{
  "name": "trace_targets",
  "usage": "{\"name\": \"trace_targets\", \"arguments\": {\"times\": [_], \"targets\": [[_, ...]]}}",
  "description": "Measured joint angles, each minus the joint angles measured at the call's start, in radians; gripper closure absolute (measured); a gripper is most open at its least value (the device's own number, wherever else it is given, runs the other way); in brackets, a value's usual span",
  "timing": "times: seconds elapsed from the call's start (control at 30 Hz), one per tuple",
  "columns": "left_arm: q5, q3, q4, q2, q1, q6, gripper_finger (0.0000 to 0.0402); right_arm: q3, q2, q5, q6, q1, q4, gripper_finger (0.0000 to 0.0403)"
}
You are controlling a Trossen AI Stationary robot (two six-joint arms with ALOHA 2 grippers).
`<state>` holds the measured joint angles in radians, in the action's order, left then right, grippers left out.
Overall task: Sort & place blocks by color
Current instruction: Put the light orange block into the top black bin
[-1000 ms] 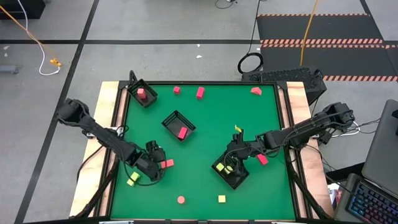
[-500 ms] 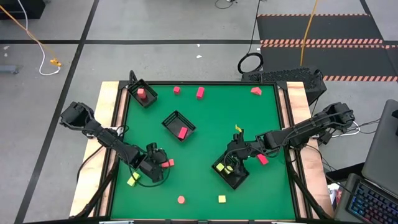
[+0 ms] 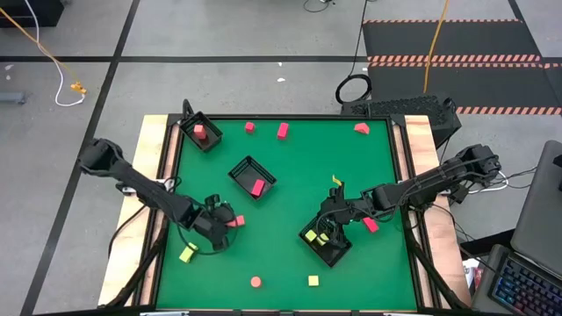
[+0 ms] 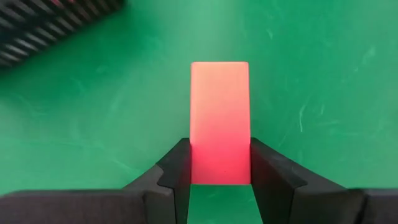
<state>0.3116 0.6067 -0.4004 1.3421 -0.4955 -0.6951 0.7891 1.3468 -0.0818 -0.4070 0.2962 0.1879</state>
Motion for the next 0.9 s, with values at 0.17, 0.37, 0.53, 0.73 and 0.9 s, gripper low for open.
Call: {"name": "trace_targets", "arguments": {"times": [0.17, 0.37, 0.53, 0.73, 0.9], "targets": [[0.059, 0.001, -0.079, -0.169, 0.050, 0.058, 0.0275, 0.000, 0.000, 0.000, 0.000, 0.000, 0.005, 0.0122], [0.203, 0.001, -0.148, -0.406, 0.166, 0.156, 0.0275, 0.000, 0.000, 0.000, 0.007, 0.000, 0.004, 0.0122], [0.383, 0.001, -0.148, -0.573, 0.326, 0.291, 0.0275, 0.000, 0.000, 0.000, 0.007, 0.000, 0.004, 0.0122], [0.366, 0.002, -0.149, -0.661, 0.585, 0.431, 0.0275, 0.000, 0.000, 0.000, 0.007, 0.000, 0.004, 0.0122], [0.289, 0.002, -0.150, -0.627, 0.814, 0.533, 0.0275, 0.000, 0.000, -0.001, 0.007, 0.000, 0.004, 0.0122]]}}
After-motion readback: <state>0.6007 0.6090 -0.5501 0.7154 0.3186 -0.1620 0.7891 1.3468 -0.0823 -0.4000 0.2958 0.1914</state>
